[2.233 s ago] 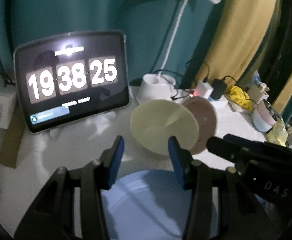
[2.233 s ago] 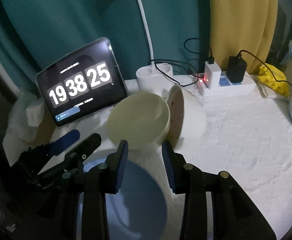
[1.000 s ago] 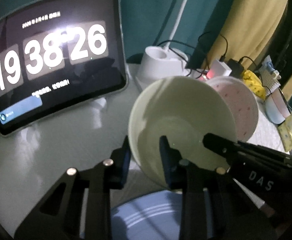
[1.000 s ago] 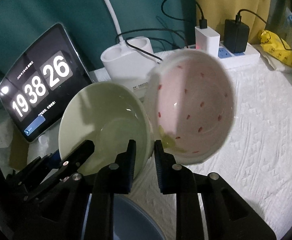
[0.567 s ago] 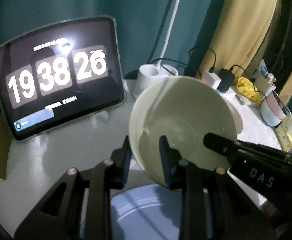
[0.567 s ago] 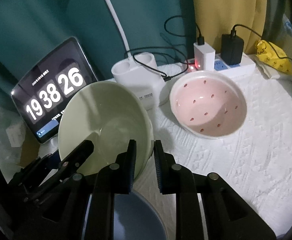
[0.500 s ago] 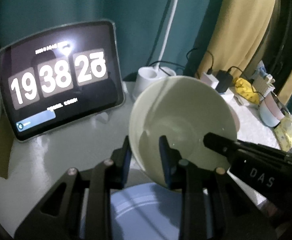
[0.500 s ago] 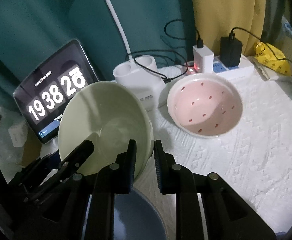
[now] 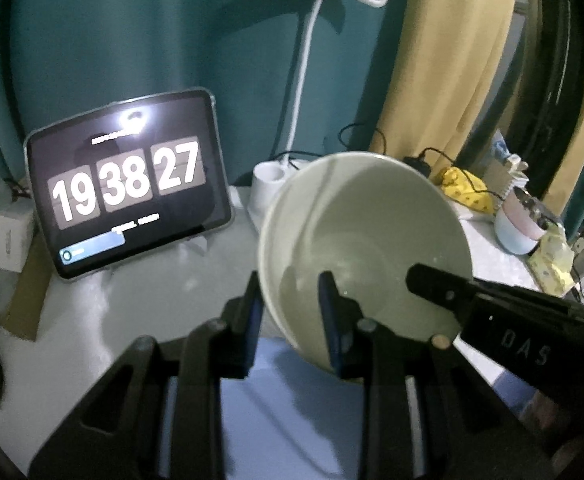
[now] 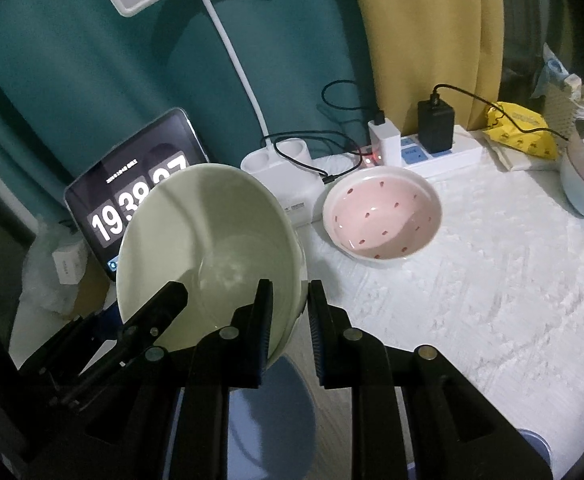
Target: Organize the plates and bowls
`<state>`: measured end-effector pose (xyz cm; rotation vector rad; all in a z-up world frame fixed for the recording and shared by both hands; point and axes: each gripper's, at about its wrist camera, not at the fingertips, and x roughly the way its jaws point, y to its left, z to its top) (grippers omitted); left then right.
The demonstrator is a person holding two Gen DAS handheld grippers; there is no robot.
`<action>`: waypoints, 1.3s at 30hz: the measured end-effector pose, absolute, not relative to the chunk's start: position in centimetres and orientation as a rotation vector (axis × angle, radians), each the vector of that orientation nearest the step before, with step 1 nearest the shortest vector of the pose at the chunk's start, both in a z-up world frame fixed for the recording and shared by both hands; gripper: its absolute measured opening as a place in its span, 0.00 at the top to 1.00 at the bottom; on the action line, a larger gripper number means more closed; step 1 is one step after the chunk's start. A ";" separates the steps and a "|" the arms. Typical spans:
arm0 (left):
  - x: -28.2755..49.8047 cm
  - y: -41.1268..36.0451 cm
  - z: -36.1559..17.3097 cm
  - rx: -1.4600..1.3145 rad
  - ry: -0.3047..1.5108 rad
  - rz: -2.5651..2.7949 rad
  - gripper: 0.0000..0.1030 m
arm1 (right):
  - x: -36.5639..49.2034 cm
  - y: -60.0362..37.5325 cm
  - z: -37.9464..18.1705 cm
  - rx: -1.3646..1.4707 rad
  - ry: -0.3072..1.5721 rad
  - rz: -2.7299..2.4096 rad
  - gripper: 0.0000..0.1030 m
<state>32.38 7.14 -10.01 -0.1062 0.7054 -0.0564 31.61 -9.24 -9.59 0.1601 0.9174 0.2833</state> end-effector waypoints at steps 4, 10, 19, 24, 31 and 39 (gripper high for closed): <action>30.8 6.2 -9.4 -0.111 0.692 -0.056 0.73 | 30.1 -10.3 -8.8 0.164 0.902 0.295 0.82; 28.4 4.6 -8.5 -0.108 0.672 -0.061 0.73 | 27.7 -12.1 -8.2 0.165 0.878 0.305 0.82; 25.3 2.0 -7.5 -0.099 0.649 -0.081 0.73 | 24.8 -14.7 -7.0 0.182 0.859 0.310 0.82; 23.8 0.5 -7.0 -0.092 0.639 -0.097 0.73 | 23.2 -16.4 -6.7 0.193 0.854 0.307 0.82; 22.1 -1.9 -6.8 -0.084 0.636 -0.124 0.73 | 21.2 -18.9 -6.8 0.207 0.854 0.294 0.82; 20.3 -4.5 -7.5 -0.077 0.655 -0.155 0.73 | 18.8 -21.7 -7.9 0.222 0.868 0.271 0.82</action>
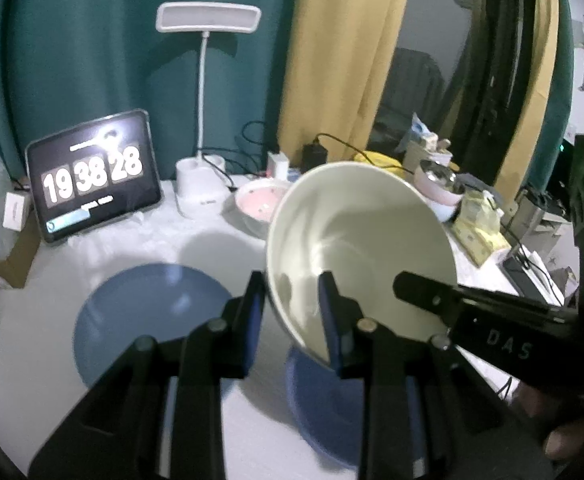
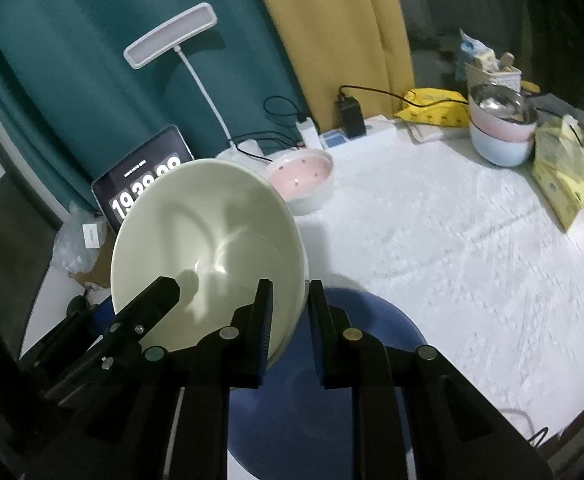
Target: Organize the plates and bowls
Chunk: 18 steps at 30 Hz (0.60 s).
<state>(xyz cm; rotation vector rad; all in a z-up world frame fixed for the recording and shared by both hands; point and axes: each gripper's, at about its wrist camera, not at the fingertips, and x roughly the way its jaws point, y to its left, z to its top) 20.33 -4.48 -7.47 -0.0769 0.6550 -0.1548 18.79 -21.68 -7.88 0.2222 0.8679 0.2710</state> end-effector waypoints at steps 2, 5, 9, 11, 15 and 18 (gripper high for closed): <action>19.9 -5.2 -7.9 -0.077 0.666 -0.163 0.73 | 18.3 -22.2 -8.2 0.223 0.873 0.264 0.82; 19.5 -6.0 -8.4 -0.072 0.681 -0.172 0.73 | 17.6 -23.2 -8.8 0.228 0.884 0.257 0.82; 18.8 -7.1 -9.1 -0.058 0.699 -0.182 0.73 | 16.8 -24.1 -9.6 0.235 0.899 0.251 0.82; 18.4 -7.6 -9.5 -0.054 0.706 -0.184 0.73 | 16.4 -24.4 -9.9 0.234 0.905 0.250 0.82; 17.7 -8.4 -10.4 -0.044 0.723 -0.185 0.73 | 15.8 -25.0 -10.7 0.231 0.922 0.247 0.81; 17.4 -8.8 -11.0 -0.037 0.737 -0.191 0.73 | 15.5 -25.5 -11.3 0.230 0.932 0.246 0.81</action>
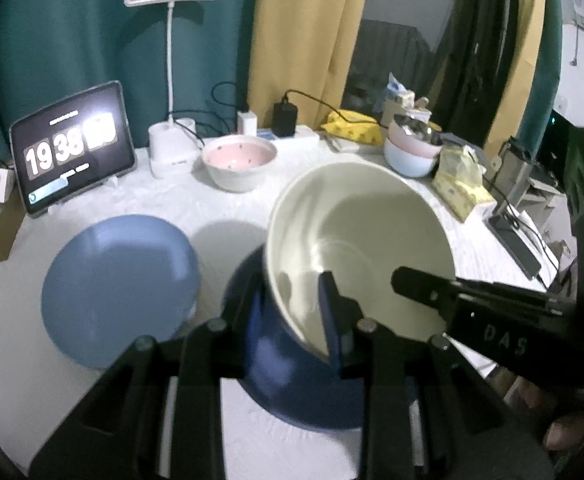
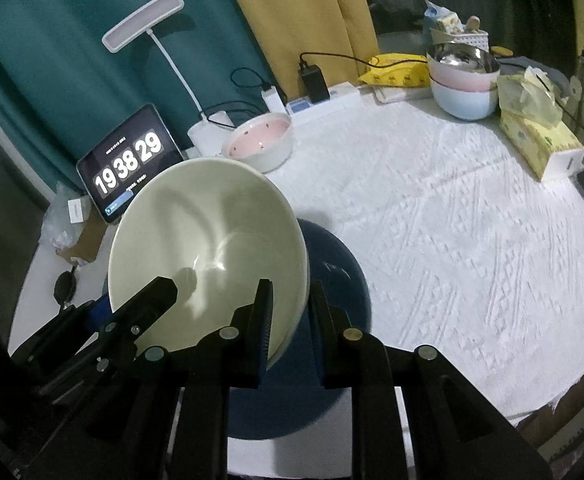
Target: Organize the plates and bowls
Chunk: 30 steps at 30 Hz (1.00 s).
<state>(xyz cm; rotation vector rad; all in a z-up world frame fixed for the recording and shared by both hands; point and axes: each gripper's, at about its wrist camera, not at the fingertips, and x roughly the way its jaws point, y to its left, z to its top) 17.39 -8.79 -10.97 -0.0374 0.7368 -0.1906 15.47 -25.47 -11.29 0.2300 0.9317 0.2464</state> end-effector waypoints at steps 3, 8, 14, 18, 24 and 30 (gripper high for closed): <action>17.3 -9.0 -11.6 -0.035 0.751 -0.191 0.73 | 15.4 -25.6 -11.8 0.223 0.943 0.248 0.81; 17.3 -9.2 -12.6 -0.035 0.775 -0.188 0.73 | 15.4 -25.7 -12.9 0.217 0.968 0.249 0.81; 17.4 -9.2 -13.5 -0.028 0.795 -0.183 0.73 | 15.7 -25.6 -13.6 0.198 0.986 0.259 0.81; 17.6 -9.1 -14.2 -0.018 0.812 -0.177 0.73 | 16.2 -25.3 -14.1 0.182 1.003 0.265 0.81; 17.9 -9.0 -15.0 -0.010 0.835 -0.178 0.73 | 16.4 -25.1 -14.2 0.149 1.008 0.264 0.81; 17.8 -9.1 -15.2 0.005 0.834 -0.172 0.73 | 16.6 -24.5 -14.2 0.095 1.019 0.258 0.79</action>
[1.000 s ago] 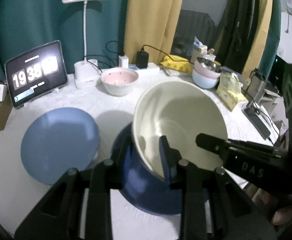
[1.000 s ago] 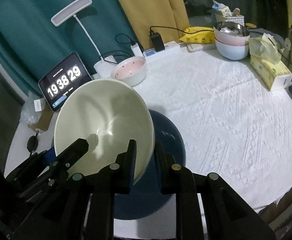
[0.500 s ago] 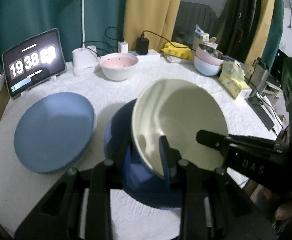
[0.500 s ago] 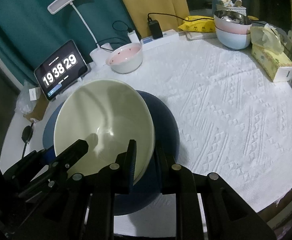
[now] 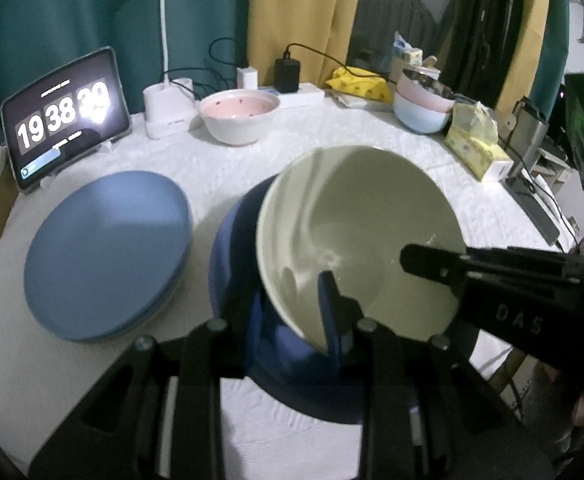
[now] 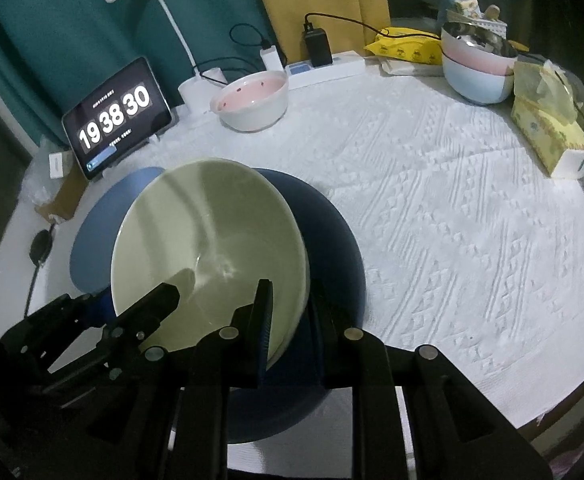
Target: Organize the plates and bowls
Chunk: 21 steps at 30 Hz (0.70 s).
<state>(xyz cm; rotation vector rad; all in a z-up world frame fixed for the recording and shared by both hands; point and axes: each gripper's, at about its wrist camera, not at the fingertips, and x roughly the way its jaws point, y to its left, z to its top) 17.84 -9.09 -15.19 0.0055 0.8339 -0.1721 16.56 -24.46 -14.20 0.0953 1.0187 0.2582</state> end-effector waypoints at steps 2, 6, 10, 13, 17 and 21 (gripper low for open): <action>17.8 -9.1 -15.2 0.005 0.835 -0.174 0.73 | 16.7 -24.3 -14.2 0.083 1.018 0.259 0.79; 17.7 -9.0 -15.3 0.006 0.837 -0.173 0.73 | 16.6 -24.0 -14.2 0.041 1.016 0.266 0.79; 17.5 -8.9 -15.3 0.008 0.831 -0.170 0.73 | 16.6 -23.8 -14.3 0.013 1.014 0.278 0.76; 17.3 -8.8 -15.2 0.008 0.826 -0.168 0.72 | 16.7 -23.8 -14.3 0.014 1.021 0.288 0.75; 16.9 -8.7 -14.8 0.019 0.814 -0.154 0.71 | 16.6 -23.7 -14.3 0.007 1.030 0.304 0.68; 16.7 -8.6 -14.4 0.013 0.810 -0.161 0.71 | 16.0 -23.2 -13.5 -0.009 1.004 0.331 0.57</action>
